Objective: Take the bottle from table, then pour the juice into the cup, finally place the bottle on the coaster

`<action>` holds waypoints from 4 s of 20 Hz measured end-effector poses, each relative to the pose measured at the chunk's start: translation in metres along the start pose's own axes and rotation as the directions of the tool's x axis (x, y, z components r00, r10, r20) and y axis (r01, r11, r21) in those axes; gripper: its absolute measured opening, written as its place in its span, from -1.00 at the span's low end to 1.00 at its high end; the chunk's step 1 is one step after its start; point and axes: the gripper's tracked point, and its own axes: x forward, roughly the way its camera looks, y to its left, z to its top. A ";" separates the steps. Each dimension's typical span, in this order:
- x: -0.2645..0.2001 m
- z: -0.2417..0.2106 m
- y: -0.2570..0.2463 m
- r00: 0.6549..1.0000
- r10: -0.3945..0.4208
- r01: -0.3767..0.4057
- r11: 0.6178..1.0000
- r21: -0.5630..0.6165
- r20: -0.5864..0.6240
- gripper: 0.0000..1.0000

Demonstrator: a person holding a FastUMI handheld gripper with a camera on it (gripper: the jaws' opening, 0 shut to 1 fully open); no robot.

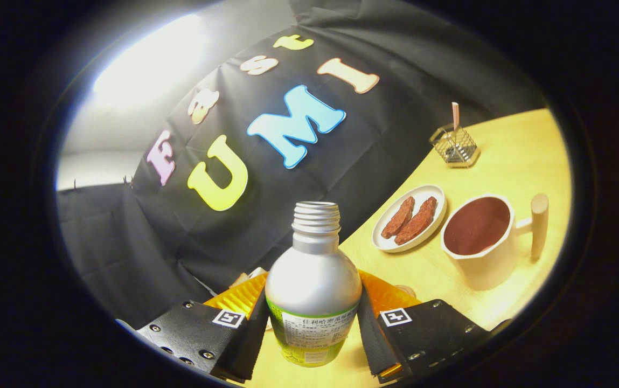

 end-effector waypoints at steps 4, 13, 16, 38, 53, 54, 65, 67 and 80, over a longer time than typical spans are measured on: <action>0.005 0.001 -0.002 1.000 0.027 -0.027 0.983 0.183 0.002 0.52; 0.010 0.012 -0.007 0.998 0.046 -0.064 0.899 0.434 0.054 0.52; 0.007 0.020 -0.013 0.996 0.047 -0.080 0.863 0.499 0.079 0.52; 0.004 0.034 -0.019 0.981 0.053 -0.171 0.698 0.696 0.189 0.51; 0.003 0.037 -0.017 0.973 0.062 -0.208 0.640 0.740 0.221 0.51; 0.002 0.036 -0.017 0.973 0.061 -0.209 0.638 0.741 0.222 0.52; 0.003 0.036 -0.022 0.967 0.059 -0.235 0.587 0.775 0.249 0.51; 0.003 0.035 -0.023 0.966 0.055 -0.235 0.584 0.777 0.251 0.51; 0.004 0.039 -0.026 0.952 0.053 -0.286 0.506 0.814 0.302 0.51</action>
